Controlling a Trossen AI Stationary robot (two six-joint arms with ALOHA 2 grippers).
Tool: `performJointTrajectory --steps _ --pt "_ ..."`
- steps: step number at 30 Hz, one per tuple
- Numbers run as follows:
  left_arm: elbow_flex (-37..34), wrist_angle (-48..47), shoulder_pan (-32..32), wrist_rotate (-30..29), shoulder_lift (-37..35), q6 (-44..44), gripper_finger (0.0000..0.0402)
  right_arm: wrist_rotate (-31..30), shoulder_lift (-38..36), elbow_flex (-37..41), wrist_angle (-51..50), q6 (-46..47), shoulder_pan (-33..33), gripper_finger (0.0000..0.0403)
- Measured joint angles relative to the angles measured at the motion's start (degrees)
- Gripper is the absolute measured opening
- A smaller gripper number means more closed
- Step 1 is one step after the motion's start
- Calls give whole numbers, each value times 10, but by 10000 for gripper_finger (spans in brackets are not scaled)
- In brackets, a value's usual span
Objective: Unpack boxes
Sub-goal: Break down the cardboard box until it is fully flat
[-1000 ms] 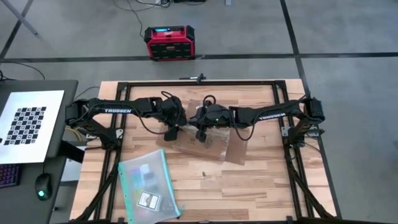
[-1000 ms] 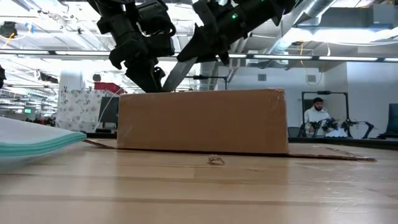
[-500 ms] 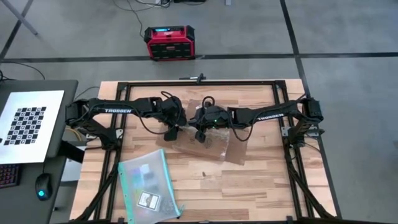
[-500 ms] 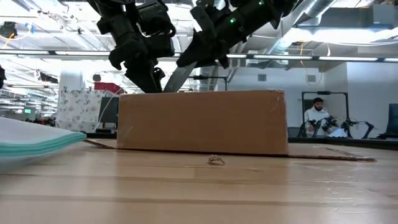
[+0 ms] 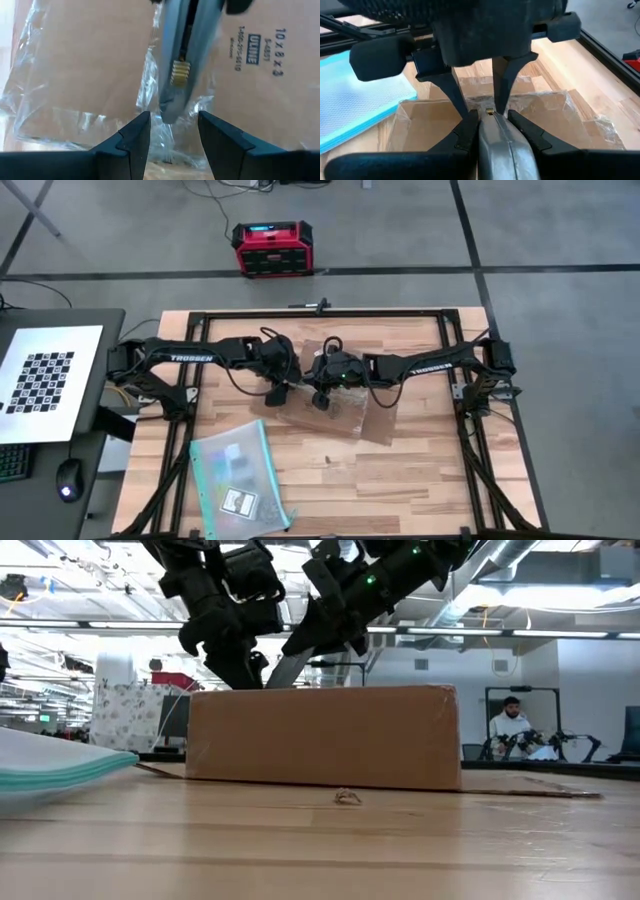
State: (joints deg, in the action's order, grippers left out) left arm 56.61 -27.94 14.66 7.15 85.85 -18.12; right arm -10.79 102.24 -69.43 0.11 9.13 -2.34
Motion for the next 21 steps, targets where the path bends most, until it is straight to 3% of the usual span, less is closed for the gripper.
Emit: performJointTrajectory --steps 10,21 --pt "-3 17 -2 19 60 -5 149 2 0 2 -22 -4 0 71" --pt "-4 12 -1 16 68 -7 149 5 -5 2 -87 -23 6 71"
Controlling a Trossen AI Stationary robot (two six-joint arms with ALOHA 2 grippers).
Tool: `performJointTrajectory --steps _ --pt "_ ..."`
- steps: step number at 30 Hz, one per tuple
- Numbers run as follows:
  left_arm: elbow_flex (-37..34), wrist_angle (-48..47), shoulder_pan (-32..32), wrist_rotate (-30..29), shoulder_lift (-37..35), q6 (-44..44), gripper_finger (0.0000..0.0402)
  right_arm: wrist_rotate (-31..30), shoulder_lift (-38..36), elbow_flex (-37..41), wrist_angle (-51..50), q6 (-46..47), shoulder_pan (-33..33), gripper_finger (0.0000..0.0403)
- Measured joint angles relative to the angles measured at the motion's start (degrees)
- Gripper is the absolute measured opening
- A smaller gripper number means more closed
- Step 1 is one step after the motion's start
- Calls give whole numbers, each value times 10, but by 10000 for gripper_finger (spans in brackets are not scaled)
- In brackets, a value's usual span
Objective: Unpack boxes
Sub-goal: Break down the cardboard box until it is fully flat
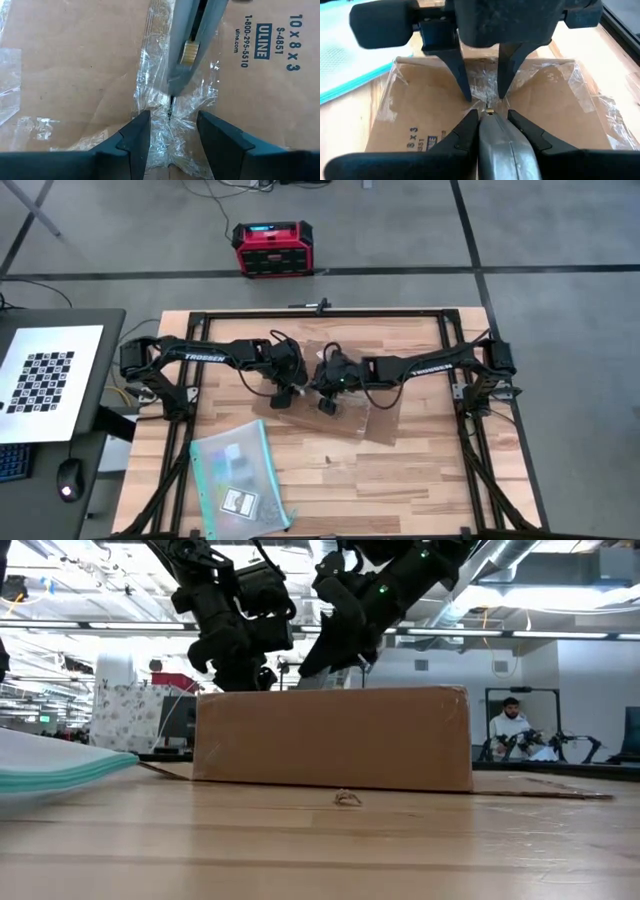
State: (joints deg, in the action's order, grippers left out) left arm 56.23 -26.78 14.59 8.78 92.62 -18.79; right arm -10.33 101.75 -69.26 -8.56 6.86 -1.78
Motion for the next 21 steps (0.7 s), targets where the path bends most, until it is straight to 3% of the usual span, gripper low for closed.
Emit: performJointTrajectory --steps 21 --pt "-2 -2 4 -1 1 -1 149 6 -86 0 -194 47 -1 71"
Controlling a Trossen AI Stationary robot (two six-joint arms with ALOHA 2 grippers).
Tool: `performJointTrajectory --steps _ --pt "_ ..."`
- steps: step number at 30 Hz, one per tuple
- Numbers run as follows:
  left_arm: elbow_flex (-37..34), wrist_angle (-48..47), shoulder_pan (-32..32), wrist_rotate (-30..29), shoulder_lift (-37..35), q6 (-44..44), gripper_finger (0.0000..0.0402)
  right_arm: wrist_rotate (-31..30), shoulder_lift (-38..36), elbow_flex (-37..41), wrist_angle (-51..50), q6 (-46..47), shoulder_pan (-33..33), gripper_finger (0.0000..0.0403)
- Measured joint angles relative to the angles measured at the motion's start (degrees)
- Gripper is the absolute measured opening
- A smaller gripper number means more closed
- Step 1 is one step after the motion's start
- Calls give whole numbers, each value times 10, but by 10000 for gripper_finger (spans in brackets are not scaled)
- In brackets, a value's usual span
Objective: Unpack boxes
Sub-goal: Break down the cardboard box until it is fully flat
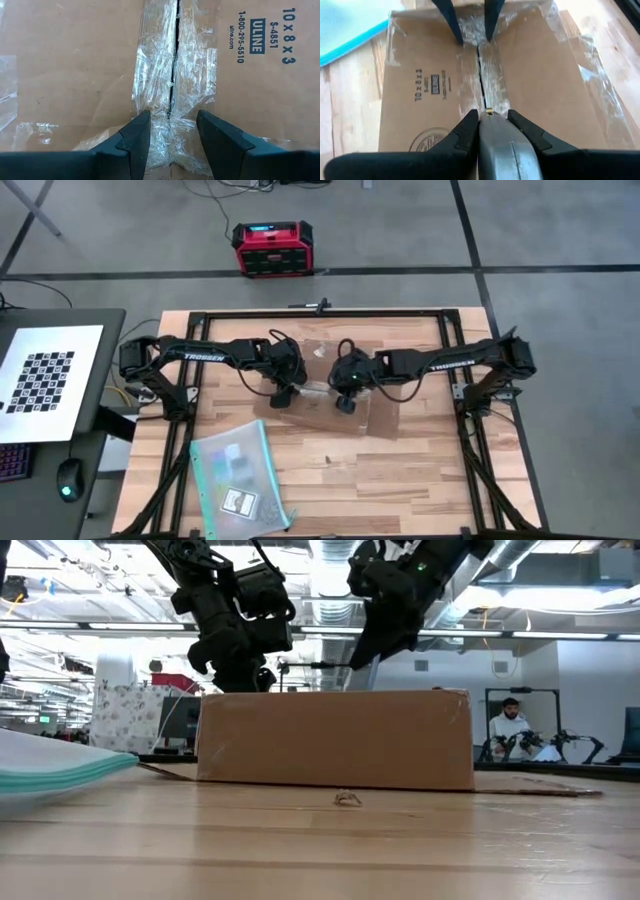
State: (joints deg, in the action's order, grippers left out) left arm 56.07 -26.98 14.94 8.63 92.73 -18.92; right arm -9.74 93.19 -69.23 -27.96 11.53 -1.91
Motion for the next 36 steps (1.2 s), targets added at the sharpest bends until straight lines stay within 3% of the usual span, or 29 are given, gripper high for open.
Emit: performJointTrajectory --steps 11,36 --pt "0 -4 0 0 0 0 149 1 -10 0 -54 7 18 71" --pt "2 14 0 5 0 -2 149 8 -124 1 -208 82 19 71"
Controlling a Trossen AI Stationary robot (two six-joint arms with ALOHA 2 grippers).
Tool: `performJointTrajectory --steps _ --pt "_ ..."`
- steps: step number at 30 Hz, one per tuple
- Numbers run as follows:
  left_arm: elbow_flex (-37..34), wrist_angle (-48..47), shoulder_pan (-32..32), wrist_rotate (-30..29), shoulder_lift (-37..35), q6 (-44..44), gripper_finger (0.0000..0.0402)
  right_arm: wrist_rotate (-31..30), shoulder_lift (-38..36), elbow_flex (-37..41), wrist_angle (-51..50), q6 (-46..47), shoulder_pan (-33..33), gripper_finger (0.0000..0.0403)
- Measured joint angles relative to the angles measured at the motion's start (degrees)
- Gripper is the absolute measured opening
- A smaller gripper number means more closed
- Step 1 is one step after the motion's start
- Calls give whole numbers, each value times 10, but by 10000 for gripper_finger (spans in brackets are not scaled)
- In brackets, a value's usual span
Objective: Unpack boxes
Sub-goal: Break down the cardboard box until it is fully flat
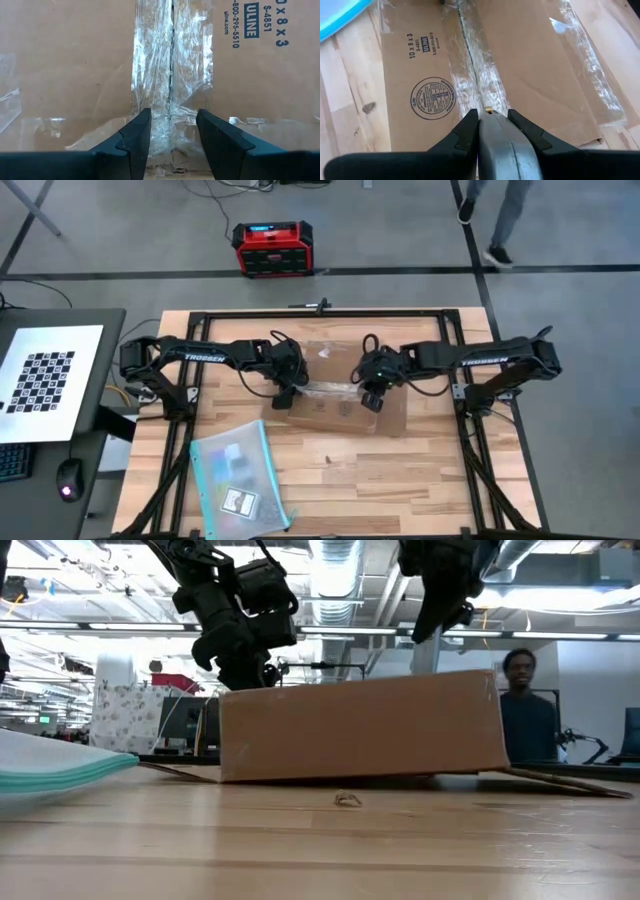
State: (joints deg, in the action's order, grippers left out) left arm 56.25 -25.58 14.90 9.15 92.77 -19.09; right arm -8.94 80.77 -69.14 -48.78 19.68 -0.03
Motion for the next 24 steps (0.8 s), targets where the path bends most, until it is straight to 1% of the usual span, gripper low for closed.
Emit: performJointTrajectory --steps 11,17,21,24 --pt "1 8 0 -1 0 -3 149 -3 -8 -1 -32 43 4 71" --pt "-1 12 1 -5 -9 4 149 2 -6 2 6 10 -5 71" --pt "26 13 1 -10 -7 13 149 5 12 3 19 -5 -13 71" --pt "47 13 2 -16 -6 20 149 5 28 3 52 -21 -11 71"
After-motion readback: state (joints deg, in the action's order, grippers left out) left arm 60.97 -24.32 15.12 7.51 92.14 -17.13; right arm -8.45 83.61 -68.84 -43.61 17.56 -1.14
